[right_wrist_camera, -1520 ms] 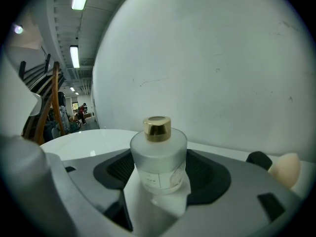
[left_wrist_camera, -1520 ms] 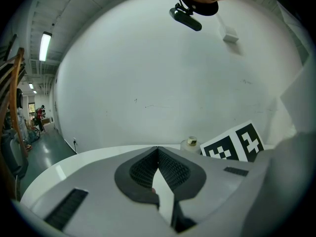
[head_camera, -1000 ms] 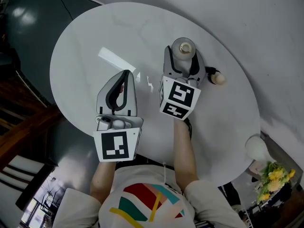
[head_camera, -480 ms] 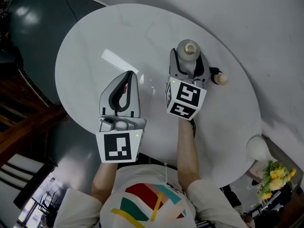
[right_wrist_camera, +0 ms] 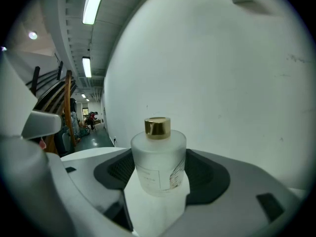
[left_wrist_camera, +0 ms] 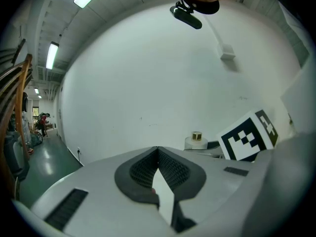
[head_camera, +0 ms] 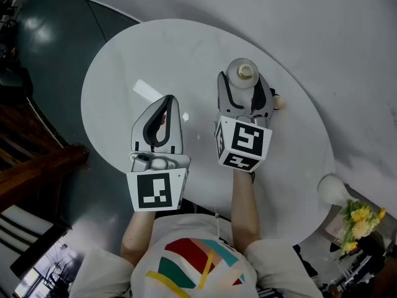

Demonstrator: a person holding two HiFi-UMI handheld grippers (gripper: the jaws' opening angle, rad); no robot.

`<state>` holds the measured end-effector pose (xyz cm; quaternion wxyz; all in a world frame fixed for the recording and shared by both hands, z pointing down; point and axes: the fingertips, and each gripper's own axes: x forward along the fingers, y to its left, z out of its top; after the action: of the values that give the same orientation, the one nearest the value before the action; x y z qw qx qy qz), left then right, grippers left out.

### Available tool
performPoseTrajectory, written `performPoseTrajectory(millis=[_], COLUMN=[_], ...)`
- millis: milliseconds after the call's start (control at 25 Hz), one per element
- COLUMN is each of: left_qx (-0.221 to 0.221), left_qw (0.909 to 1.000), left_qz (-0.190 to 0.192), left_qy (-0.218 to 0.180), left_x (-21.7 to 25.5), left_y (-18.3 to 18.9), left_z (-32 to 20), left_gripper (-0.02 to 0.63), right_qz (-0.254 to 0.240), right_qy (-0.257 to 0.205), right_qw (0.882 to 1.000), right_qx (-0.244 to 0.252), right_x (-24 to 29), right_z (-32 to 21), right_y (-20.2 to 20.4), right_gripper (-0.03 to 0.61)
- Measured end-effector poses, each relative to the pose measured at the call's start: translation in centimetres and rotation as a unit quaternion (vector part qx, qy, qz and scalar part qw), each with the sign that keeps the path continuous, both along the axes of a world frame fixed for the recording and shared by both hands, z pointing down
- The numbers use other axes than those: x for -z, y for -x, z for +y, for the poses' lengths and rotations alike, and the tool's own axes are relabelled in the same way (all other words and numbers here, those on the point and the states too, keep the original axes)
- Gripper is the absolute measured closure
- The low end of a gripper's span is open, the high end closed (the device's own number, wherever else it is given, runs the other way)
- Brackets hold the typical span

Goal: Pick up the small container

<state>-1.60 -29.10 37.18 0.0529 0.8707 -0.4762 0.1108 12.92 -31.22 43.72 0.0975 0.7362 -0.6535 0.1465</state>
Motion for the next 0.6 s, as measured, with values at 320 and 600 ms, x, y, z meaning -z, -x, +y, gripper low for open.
performPoseTrajectory(millis=[320,600], left_qx=[0.007,0.022], left_qw=[0.9992,0.9965], left_qz=[0.028,0.045], left_qy=[-0.027,-0.066], left_x=[4.5,9.5], left_y=[0.9,2.2], left_z=[3.5,5.4], left_gripper=[0.595,0.596], right_qz=[0.009,0.019], right_qy=[-0.064,-0.097], right_qw=[0.998,0.994], right_qx=[0.013,0.038], right_x=[9.3,15.1], right_z=[4.7,10.3], right_y=[1.3,3.8], right_gripper=[0.250,0.250])
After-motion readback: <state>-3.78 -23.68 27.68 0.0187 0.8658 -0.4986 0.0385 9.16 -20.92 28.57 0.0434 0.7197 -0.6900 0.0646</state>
